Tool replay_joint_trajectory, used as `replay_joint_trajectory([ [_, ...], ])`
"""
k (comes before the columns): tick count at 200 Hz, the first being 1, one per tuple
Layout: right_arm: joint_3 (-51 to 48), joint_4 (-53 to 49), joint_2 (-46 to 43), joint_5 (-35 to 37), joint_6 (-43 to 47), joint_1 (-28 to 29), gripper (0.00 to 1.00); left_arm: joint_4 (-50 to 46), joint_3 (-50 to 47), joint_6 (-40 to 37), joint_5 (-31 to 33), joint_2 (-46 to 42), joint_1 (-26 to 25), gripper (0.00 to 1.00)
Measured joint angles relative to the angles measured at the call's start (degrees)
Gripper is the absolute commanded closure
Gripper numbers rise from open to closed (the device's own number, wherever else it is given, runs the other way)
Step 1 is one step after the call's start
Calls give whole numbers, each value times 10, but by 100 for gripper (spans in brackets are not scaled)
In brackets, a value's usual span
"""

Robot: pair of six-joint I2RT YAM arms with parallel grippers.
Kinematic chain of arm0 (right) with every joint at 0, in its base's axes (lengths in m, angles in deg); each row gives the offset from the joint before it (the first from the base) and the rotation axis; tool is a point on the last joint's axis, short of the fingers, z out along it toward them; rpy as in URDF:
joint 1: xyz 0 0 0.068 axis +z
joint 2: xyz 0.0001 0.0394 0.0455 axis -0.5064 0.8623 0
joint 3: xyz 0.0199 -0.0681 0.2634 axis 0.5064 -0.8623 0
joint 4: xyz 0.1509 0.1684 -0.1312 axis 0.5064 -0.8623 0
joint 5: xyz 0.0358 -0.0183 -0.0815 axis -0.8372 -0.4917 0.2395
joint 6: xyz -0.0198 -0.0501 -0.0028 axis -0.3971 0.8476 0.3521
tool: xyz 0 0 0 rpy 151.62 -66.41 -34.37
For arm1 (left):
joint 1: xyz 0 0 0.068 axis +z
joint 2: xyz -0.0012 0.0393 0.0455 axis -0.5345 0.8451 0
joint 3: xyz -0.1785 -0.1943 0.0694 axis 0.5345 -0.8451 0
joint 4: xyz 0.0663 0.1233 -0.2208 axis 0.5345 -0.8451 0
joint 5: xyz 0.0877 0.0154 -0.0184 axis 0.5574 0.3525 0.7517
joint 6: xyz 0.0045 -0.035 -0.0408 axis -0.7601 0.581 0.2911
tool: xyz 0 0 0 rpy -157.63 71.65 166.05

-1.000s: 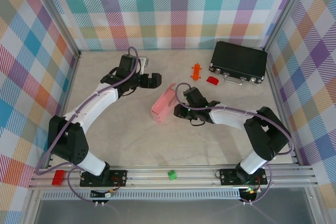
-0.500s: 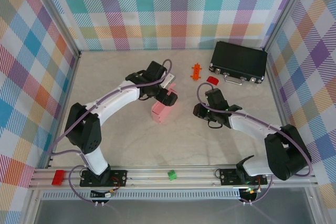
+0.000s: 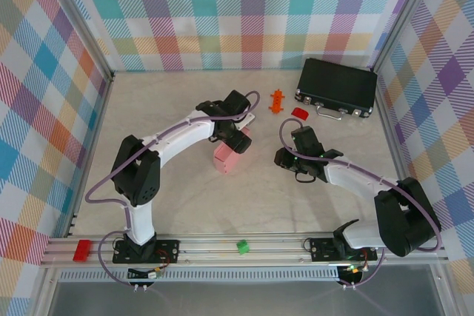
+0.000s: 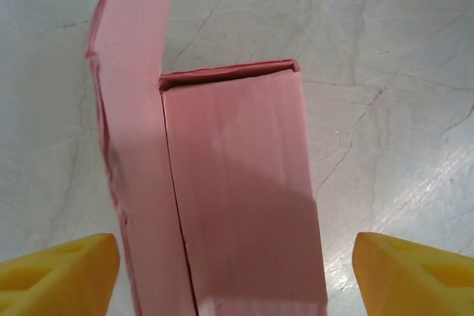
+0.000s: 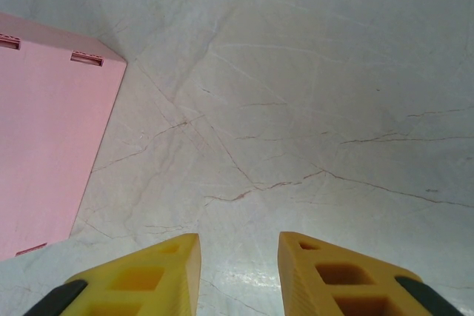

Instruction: Fold the paper box

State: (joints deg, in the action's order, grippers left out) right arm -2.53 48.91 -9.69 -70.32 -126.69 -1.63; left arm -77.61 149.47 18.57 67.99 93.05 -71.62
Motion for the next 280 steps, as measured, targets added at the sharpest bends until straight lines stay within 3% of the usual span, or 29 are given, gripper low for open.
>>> replay_joint_trajectory([
  [174, -8, -19, -20, 1, 0, -14, 64, -22, 13, -71, -23, 19, -7, 48],
  [223, -18, -28, -37, 5, 0, -19, 64, -26, 32, -130, -59, 34, -7, 49],
  [280, -34, -34, -54, 9, 0, -21, 63, -42, 42, -269, -109, 40, -7, 48],
])
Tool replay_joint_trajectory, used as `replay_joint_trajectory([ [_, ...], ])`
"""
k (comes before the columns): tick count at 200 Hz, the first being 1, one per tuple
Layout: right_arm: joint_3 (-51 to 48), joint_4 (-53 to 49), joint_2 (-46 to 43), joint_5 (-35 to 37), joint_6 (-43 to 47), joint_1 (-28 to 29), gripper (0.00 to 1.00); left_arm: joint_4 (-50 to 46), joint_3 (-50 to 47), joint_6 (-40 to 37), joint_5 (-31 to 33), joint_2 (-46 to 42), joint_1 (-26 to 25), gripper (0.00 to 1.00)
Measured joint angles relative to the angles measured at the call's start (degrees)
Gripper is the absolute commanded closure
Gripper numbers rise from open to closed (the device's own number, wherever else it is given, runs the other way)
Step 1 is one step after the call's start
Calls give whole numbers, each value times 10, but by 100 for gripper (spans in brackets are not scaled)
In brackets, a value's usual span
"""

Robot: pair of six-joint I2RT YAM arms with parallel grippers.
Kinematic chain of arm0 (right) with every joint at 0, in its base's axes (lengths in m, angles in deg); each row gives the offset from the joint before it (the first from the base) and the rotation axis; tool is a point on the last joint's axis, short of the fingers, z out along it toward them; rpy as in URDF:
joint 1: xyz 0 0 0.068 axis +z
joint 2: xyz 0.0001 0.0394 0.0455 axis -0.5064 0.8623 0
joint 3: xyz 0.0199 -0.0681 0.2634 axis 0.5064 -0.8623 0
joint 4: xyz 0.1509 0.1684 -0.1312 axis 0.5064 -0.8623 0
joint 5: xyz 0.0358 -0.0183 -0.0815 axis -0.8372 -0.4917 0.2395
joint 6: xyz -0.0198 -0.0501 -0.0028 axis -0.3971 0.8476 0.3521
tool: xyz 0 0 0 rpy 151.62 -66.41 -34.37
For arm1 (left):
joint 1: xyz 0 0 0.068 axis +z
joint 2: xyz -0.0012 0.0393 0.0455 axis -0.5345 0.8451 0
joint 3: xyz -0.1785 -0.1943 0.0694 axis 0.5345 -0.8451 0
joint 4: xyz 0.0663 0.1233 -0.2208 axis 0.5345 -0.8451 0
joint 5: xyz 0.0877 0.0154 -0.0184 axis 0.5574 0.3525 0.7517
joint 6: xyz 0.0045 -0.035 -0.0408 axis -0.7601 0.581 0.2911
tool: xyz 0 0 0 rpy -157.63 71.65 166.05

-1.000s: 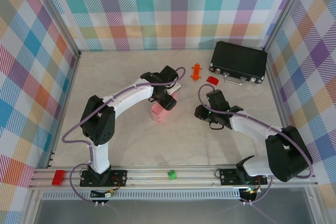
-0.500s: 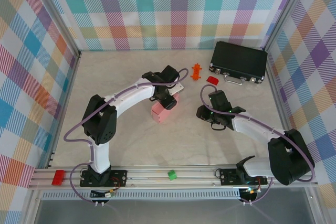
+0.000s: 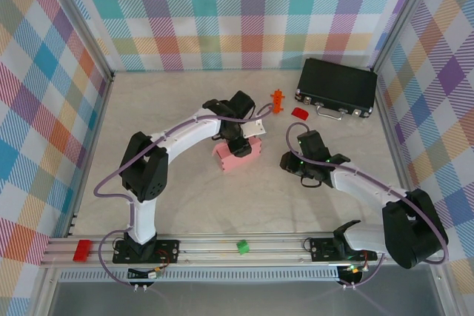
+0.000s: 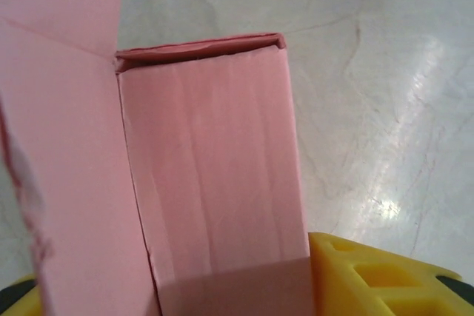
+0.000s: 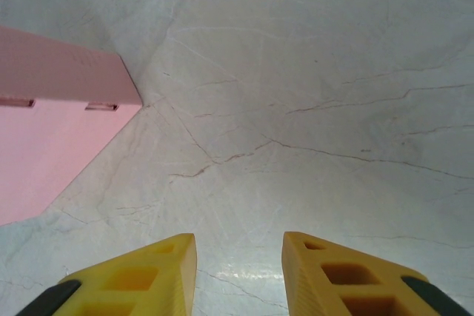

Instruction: Fold the paper box

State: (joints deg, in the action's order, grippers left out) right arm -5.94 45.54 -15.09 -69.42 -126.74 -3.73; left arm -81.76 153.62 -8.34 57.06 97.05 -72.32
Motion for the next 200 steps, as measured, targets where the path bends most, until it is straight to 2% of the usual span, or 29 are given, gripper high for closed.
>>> replay_joint_trajectory([
  [59, -22, -6, -29, 7, -8, -1, 62, -42, 44, -160, -42, 31, 0, 47],
  [134, -41, -6, -35, 7, -29, -1, 62, -68, 112, -270, -74, 81, 1, 44],
  [172, -41, -7, -35, 8, -28, -1, 61, -80, 140, -285, -81, 98, 2, 36],
  [194, -41, -9, -35, 12, -28, -1, 61, -99, 154, -293, -85, 99, 2, 27],
  [200, -41, -10, -34, 13, -28, -1, 61, -104, 158, -294, -86, 99, 2, 22],
])
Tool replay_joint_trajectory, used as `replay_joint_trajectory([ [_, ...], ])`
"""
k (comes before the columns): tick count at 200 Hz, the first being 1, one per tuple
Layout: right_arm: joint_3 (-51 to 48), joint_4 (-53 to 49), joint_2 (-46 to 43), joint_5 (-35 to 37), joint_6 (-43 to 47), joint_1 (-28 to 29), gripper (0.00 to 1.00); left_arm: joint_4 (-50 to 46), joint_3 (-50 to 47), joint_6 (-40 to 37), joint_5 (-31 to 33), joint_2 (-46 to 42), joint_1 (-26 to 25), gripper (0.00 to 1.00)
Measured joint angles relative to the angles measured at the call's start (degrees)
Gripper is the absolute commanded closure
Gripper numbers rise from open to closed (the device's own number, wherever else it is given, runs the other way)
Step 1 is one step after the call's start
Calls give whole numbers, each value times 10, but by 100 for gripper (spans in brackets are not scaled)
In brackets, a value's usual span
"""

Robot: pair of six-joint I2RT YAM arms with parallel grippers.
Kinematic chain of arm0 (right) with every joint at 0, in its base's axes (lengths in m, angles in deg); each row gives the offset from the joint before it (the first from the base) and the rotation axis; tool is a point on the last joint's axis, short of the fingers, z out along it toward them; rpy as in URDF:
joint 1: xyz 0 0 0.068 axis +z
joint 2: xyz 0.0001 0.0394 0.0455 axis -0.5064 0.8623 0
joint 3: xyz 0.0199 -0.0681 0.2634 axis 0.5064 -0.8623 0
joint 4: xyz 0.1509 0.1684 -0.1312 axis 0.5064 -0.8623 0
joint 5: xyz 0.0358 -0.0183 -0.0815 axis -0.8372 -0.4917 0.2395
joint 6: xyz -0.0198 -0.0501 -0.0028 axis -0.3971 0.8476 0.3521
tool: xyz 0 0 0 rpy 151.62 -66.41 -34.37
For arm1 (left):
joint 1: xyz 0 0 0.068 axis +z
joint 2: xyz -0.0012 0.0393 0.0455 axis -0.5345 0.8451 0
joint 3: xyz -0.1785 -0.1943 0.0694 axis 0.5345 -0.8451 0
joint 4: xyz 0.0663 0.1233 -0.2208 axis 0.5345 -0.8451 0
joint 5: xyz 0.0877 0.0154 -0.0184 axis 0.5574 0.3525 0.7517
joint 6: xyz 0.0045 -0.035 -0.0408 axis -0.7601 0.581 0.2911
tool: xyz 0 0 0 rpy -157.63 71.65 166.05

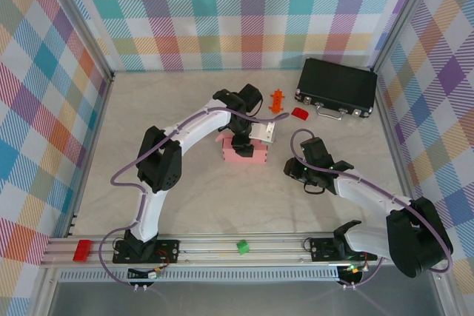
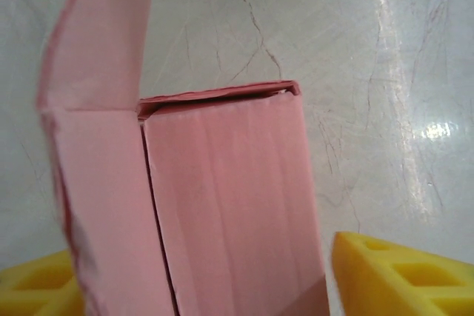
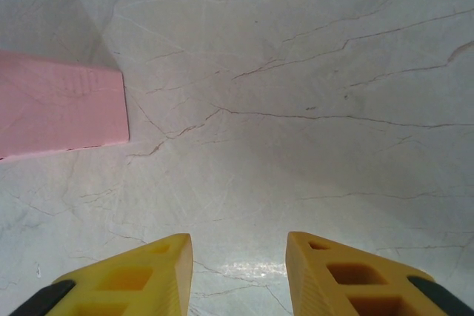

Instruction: Fold the paper box

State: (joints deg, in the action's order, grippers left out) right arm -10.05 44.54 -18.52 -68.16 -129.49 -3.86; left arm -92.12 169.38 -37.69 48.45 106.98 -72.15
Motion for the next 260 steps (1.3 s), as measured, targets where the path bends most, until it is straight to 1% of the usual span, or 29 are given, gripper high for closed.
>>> replay_joint_trajectory([
  [19, 0, -1, 2, 3, 2, 0, 60, -13, 16, 3, 0, 0, 0, 21],
  [22, 0, -1, 2, 3, 2, 0, 60, -15, 18, 3, 0, 0, 0, 16],
  [24, 1, -2, 3, 3, 2, 0, 60, -16, 19, 3, 0, 0, 0, 15],
  [35, 3, -3, 7, 4, 8, 0, 59, -21, 27, 4, 0, 0, 0, 14],
  [50, 9, -6, 12, 5, 16, 0, 58, -27, 31, 10, 5, 0, 0, 6],
  [63, 16, -10, 13, 7, 26, 0, 57, -30, 33, 18, 10, 0, 0, 5],
  [70, 21, -14, 13, 10, 32, 0, 56, -31, 34, 22, 14, 0, 0, 2],
  [104, 59, -39, 14, 21, 82, -1, 52, -26, 37, 75, 30, -14, -1, 2],
  [127, 97, -57, 14, 23, 131, -8, 50, 5, 17, 130, 41, -63, 0, 1],
  [152, 136, -76, 14, 18, 187, -19, 47, 51, -30, 207, 56, -147, 8, 3],
  [166, 158, -86, 16, 9, 218, -26, 45, 75, -53, 257, 58, -186, 20, 8],
  [176, 174, -94, 19, -4, 238, -33, 45, 93, -70, 307, 59, -210, 38, 11],
  [189, 196, -103, 29, -23, 259, -44, 44, 119, -99, 368, 63, -235, 69, 11],
  [210, 241, -124, 58, -53, 283, -57, 43, 153, -160, 469, 75, -266, 116, 13],
  [228, 272, -138, 84, -77, 295, -61, 43, 163, -211, 549, 78, -280, 153, 14],
  [260, 303, -156, 121, -126, 298, -61, 43, 185, -285, 667, 52, -293, 184, 14],
])
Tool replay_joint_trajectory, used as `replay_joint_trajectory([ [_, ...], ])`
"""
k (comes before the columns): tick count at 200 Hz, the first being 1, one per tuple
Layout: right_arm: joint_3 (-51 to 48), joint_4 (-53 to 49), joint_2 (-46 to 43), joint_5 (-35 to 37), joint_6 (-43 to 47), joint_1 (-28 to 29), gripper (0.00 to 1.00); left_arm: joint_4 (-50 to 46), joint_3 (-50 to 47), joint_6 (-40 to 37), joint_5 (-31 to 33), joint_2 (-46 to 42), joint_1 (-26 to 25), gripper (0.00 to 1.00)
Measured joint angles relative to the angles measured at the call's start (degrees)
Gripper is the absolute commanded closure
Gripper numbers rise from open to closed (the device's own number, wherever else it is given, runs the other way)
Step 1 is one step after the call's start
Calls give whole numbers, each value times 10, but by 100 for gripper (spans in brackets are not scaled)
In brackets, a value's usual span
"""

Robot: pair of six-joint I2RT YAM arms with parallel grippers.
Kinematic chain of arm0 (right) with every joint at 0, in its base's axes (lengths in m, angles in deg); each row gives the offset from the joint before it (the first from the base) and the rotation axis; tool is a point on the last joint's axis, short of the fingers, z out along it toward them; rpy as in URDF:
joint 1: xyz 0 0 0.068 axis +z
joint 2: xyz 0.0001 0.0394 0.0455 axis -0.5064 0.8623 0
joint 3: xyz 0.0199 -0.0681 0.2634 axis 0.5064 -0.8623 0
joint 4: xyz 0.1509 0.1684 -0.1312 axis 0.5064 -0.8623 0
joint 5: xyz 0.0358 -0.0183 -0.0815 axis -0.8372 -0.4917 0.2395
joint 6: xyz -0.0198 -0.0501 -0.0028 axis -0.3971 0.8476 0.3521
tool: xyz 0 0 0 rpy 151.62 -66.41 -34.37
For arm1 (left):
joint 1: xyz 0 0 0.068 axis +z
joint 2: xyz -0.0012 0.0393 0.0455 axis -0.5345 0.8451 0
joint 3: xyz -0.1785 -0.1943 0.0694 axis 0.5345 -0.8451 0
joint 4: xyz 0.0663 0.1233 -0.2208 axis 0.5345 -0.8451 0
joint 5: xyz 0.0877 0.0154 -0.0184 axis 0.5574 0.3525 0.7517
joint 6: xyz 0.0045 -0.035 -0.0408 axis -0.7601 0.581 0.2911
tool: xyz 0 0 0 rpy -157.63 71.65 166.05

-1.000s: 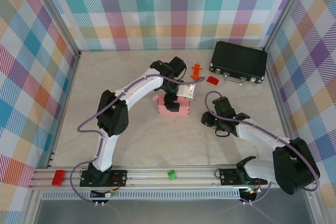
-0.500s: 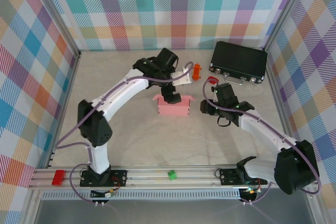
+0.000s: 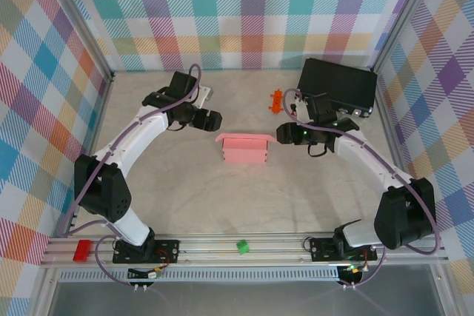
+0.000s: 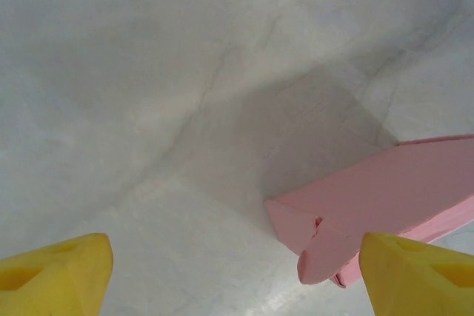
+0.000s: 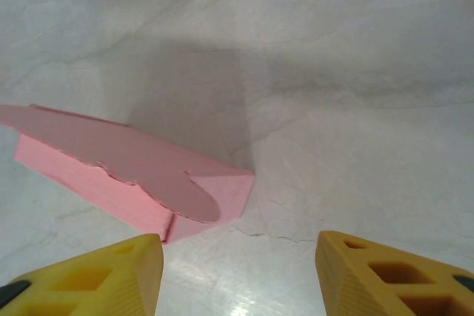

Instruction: Fold the paper box

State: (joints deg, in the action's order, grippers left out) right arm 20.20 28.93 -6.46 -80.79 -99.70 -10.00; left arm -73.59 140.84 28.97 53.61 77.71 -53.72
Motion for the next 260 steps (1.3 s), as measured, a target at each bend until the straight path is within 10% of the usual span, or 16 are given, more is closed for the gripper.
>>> replay_joint_trajectory([
  [84, 8, 15, 37, -59, -43, 0, 43, 117, -102, 163, -109, -45, 7, 25],
  [260, 26, 21, 60, -91, -58, 15, 46, 113, -101, 159, -209, -6, 9, 31],
])
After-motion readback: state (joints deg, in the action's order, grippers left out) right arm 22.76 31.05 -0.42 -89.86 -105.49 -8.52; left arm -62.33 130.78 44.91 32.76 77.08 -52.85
